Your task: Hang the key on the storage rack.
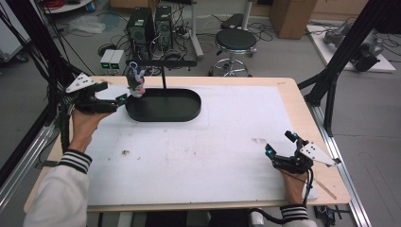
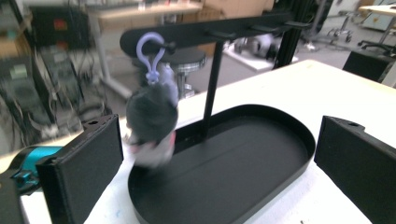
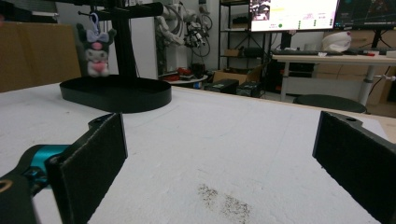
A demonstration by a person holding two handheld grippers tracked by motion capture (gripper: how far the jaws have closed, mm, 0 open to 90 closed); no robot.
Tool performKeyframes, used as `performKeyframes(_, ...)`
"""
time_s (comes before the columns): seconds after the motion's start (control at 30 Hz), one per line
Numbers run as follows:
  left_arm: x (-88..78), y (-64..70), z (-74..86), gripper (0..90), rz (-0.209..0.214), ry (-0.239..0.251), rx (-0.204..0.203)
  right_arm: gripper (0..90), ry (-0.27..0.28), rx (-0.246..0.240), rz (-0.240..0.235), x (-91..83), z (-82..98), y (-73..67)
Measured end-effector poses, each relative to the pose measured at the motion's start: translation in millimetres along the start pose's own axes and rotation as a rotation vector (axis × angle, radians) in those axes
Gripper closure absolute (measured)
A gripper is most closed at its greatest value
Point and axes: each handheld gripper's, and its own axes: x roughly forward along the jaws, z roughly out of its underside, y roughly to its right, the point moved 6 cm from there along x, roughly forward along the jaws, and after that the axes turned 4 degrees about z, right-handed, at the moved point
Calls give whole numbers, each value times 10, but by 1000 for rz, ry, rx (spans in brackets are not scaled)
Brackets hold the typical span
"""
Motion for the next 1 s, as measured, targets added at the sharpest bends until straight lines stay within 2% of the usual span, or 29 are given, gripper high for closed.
performKeyframes(0.13,-201,106,77,17,32,58,30,20,5,-13,2,4,-3,2)
performKeyframes(0.2,-261,139,123,17,49,81,22,20,-2,-4,2,-3,1,-9)
performKeyframes(0.33,-324,206,256,17,58,81,26,20,7,-15,11,-5,-1,-10)
performKeyframes(0.47,-386,310,379,17,92,74,39,20,6,-17,12,-5,-1,-11)
performKeyframes(0.57,-460,425,488,17,116,99,46,20,5,-15,13,-5,0,-10)
performKeyframes(0.7,-560,565,669,17,119,151,46,20,6,-13,10,-3,0,-14)
performKeyframes(0.83,-635,646,853,17,125,144,44,20,5,-17,10,-4,0,-16)
performKeyframes(0.9,-688,659,927,17,96,152,53,20,3,-17,10,-5,0,-14)
performKeyframes(1.0,-779,661,1033,17,63,190,62,20,4,-18,8,-4,0,-16)
